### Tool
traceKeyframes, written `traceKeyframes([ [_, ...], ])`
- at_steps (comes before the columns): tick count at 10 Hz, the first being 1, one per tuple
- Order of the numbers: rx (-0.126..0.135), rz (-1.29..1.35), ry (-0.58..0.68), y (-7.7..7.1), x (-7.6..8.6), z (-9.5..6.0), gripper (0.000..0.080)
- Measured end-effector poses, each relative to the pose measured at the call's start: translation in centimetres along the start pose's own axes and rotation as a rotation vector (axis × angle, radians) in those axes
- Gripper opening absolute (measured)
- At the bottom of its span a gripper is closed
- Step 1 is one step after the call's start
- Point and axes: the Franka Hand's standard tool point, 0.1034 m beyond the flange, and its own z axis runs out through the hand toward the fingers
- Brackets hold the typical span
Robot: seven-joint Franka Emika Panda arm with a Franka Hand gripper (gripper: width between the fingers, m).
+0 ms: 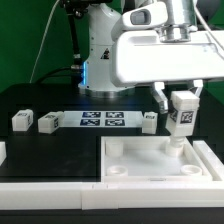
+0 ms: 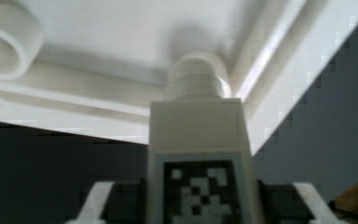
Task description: Assemble one leg
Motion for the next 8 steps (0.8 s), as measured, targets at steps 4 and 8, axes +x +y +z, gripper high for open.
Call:
traceKeyframes([
  [4,0.019,0.058,0.006,-1.4,2.3,1.8,0.0291],
  [8,0.006,0.007,0.021,-0.6,1.3,3.7,0.0291],
])
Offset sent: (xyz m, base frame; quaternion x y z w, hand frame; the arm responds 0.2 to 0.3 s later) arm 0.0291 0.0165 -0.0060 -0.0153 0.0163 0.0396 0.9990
